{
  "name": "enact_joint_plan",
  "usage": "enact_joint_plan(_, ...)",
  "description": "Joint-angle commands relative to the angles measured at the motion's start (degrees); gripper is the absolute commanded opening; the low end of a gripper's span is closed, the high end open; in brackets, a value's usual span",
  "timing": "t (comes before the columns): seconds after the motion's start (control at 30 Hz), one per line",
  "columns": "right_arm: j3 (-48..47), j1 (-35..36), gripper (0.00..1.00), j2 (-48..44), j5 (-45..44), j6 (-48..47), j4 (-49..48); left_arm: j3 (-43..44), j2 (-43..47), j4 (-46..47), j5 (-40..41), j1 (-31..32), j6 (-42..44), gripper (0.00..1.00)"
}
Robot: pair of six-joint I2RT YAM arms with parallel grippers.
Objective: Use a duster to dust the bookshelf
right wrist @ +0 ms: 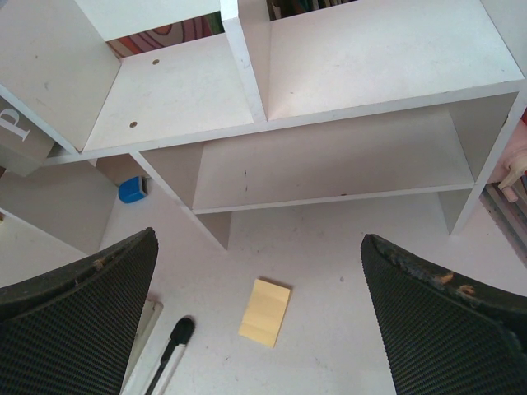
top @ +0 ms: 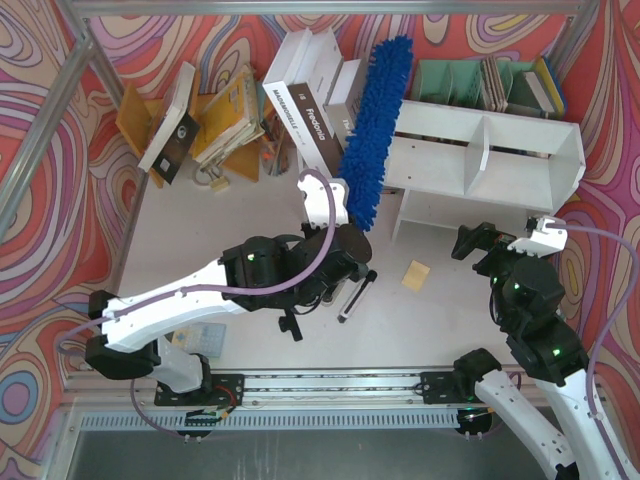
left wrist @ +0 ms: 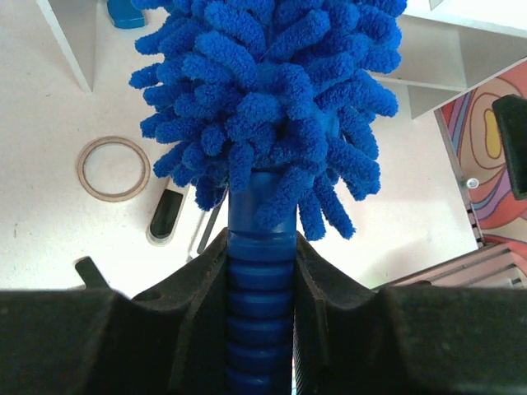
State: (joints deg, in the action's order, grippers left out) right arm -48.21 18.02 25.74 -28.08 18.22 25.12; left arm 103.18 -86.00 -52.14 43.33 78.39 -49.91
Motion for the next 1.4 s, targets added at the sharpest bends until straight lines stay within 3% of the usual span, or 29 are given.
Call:
enact_joint_plan(0.0, -0.2, 0.0, 0.99, 0.0, -1.0, -0.5, -2.1, 0.9, 2.5, 1.7, 7.5, -0.9, -0.4, 0.00)
enact_joint_plan(0.57, -0.2, 0.0, 0.99, -0.2, -1.4, -0.6, -2.0, -7.4, 0.3, 1.7, 0.9, -0.9, -6.4, 0.00)
enact_joint_plan(0.97, -0.2, 0.0, 0.99, -0.3, -1.4, -0.6, -1.9, -0.3, 1.0, 2.7, 4.4, -0.9, 0.2, 0.00)
enact_joint_plan(1.37, 0.0, 0.0, 0.99, -0.3, -1.4, -0.7, -2.2, -0.5, 5.4, 3.9, 6.3, -0.9, 4.4, 0.00)
